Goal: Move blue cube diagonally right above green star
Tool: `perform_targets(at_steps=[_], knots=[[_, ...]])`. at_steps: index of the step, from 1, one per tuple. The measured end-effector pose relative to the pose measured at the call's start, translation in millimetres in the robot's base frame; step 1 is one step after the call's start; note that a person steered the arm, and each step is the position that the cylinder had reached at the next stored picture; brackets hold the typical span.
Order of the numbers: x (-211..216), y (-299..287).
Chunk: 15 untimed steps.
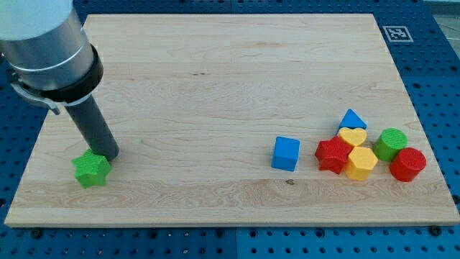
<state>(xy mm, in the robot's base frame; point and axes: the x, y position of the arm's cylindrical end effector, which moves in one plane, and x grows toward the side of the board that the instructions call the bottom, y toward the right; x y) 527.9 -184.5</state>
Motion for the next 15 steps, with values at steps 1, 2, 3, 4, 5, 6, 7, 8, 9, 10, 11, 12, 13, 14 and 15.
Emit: perform_targets(at_steps=[1, 2, 3, 4, 5, 6, 7, 8, 9, 10, 11, 12, 13, 14, 15], knots=[[7.7, 0.0], [10.3, 0.0], [11.0, 0.0], [4.9, 5.6], [-7.0, 22.4], [-13.6, 44.2], [-16.1, 56.5], [-16.1, 91.0], [-5.7, 120.7], [19.2, 138.7], [26.0, 170.6], [26.1, 207.7], [41.3, 247.0], [48.3, 278.1], [46.8, 286.7]])
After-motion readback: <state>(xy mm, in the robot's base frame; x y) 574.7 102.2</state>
